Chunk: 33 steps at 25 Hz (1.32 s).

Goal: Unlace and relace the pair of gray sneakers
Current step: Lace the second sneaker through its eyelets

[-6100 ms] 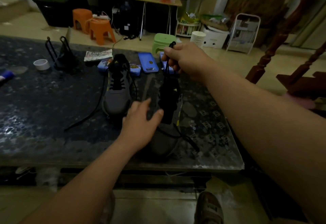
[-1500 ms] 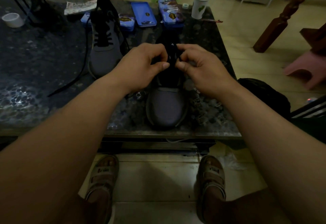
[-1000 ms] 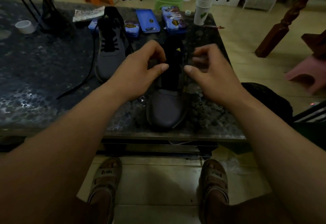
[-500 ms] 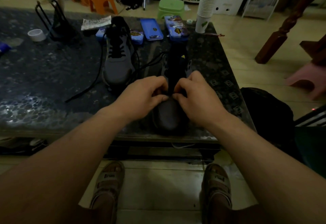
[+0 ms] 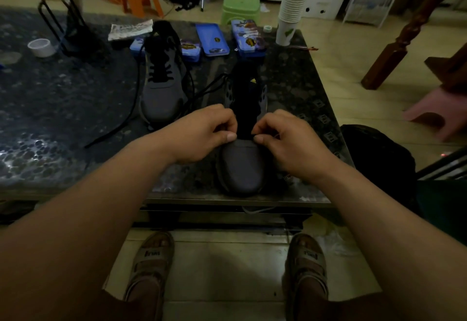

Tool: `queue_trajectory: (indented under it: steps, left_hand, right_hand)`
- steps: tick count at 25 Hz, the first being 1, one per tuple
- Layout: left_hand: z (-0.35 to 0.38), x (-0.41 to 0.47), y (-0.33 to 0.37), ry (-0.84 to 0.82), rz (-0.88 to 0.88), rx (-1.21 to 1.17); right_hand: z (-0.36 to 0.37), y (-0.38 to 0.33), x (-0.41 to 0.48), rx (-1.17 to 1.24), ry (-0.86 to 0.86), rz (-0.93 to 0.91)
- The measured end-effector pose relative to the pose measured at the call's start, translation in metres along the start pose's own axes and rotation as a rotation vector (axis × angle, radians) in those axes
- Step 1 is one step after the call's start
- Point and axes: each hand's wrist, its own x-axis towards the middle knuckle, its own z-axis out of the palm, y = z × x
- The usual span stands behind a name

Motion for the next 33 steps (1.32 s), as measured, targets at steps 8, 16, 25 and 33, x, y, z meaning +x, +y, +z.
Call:
queue_trajectory:
  steps: [8, 16, 25, 33]
  left_hand:
    - [0.014, 0.006, 0.021, 0.308, -0.155, -0.003]
    - [0.015, 0.018, 0.042, 0.221, -0.438, 0.462]
    - [0.007, 0.026, 0.033, 0.087, -0.353, 0.22]
    - [-0.007, 0.014, 0.01, 0.217, -0.066, 0.113]
  right_hand:
    - [-0.001, -0.012, 0.007, -0.006, 0.154, 0.112]
    - [0.003, -0.031, 0.025, -0.49, 0.117, 0.124]
    - [-0.003, -0.036, 0.029, -0.586, 0.027, 0.137]
    - [0.0, -0.016, 0.028, -0.149, 0.016, 0.104]
